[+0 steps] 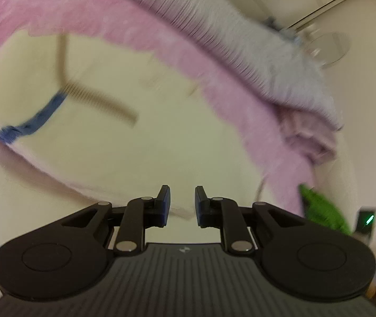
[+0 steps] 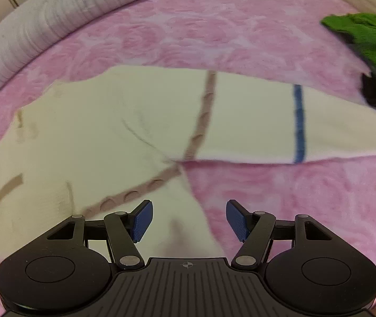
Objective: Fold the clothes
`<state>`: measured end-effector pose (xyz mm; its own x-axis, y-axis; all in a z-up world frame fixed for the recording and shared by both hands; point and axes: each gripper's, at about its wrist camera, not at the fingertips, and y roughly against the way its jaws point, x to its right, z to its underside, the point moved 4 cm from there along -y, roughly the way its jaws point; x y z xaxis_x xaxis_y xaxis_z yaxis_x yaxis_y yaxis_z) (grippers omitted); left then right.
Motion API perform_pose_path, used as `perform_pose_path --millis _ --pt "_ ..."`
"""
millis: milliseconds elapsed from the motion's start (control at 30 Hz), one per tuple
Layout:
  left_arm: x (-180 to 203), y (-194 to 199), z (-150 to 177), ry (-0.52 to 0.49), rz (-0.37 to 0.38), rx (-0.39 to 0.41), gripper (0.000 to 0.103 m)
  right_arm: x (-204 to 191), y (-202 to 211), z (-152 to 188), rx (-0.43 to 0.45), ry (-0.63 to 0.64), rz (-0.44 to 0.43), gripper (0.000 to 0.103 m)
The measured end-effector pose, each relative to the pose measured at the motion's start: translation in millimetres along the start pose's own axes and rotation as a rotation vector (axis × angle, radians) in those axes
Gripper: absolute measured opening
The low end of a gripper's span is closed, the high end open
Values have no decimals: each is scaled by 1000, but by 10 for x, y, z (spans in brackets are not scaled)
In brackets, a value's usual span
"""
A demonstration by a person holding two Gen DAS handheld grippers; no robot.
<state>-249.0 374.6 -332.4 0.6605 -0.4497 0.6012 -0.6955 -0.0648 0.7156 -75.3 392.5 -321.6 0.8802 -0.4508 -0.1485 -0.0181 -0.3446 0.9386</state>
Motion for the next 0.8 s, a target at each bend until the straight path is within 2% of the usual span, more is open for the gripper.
perform_pose_path --millis 67,133,200,300,367,433,467,500,533,567,633,800 --pt "-165 85 41 1 -64 -16 14 -79 -59 18 -15 -5 -59 65" --pt "-353 214 51 0 -132 -22 14 -190 -149 60 -51 -28 -163 65" --pt "-534 345 38 3 -196 -24 14 -333 -252 121 -95 -83 -296 65" --pt "-766 534 -81 23 -267 -8 14 -520 -445 221 -175 -186 -429 65" --pt "-858 611 -153 29 -293 7 14 -635 -589 285 -222 -254 -479 65" --pt "-906 626 -210 40 -299 17 14 -731 -732 321 -248 -304 -491 65" --pt "-924 624 -237 47 -298 21 14 -778 -791 317 -252 -316 -481 57" --pt "-942 623 -263 54 -298 24 14 -829 -837 305 -250 -320 -473 22" --pt "-953 615 -282 59 -297 27 14 -895 -841 266 -232 -298 -466 13" --pt "-956 600 -294 62 -296 29 14 -975 -789 192 -193 -253 -464 10" --pt "-951 605 -301 57 -292 31 14 -1111 -565 1 -68 -151 -506 9" --pt "-888 475 -378 12 -275 27 14 -1118 169 -501 293 47 -550 8"
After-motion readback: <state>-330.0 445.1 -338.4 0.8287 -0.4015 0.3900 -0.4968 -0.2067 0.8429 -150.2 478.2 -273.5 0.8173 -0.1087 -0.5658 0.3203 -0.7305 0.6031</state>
